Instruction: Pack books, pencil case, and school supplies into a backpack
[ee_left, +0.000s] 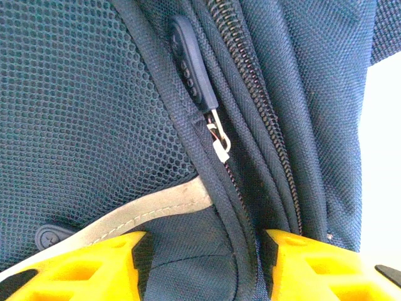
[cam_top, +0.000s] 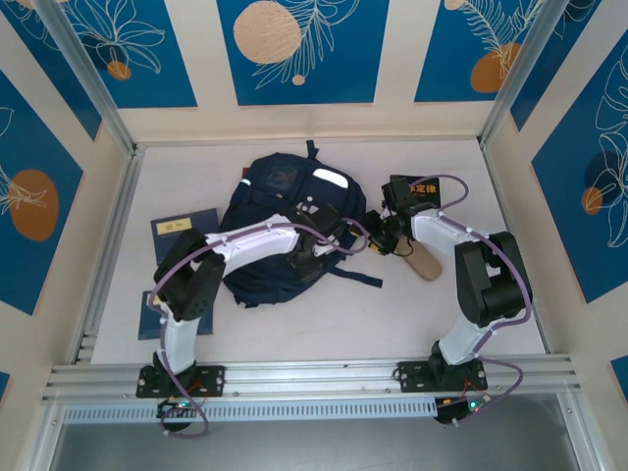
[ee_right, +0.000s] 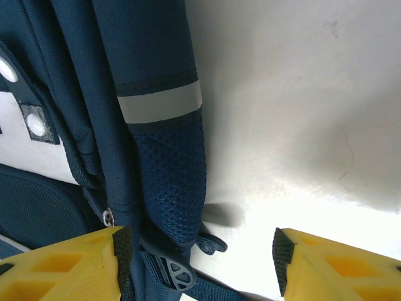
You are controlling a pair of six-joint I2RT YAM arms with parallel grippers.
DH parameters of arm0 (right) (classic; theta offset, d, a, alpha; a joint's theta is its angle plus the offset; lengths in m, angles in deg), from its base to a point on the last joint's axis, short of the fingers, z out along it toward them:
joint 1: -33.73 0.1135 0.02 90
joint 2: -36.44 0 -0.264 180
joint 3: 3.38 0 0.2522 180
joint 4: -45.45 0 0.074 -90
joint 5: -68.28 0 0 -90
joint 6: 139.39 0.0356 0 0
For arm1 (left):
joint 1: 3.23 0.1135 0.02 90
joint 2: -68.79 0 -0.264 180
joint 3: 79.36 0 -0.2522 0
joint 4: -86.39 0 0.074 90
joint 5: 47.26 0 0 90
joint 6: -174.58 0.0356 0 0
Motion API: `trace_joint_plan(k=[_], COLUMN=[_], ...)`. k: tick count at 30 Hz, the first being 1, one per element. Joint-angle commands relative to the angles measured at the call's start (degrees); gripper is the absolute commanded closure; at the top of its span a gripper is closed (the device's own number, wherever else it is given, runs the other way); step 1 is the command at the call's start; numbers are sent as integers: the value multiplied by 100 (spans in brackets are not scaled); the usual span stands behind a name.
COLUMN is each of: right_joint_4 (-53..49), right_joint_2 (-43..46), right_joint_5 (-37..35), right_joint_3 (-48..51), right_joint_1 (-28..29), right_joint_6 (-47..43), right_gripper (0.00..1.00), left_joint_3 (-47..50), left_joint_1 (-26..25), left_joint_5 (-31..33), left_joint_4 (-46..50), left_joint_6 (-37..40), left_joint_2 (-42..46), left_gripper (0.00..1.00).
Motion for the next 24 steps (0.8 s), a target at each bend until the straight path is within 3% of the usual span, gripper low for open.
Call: trace_joint_plan(k=[1,10,18,24], right_joint_4=[-75,-273,39,731], right_joint_2=[154,507,1418,2118], right_joint_5=[108,-267,-568,326], right_joint_3=[75,84,552,1065], right_joint_1=[-35,-98,-177,-197], right_joint_6=[51,-269,-1643,-2633], right_gripper=[37,36,37,39], left_joint_3=[-196,-468,-455,-558], left_joint_1=[-56,-97,-53,16], left_joint_5=[437,952,1103,1220], left_joint_4=[192,239,-135,-517], left_joint_6=[70,-55,127,248], left_joint_2=[-248,59,1282,1914], left_gripper=[50,100,100,100])
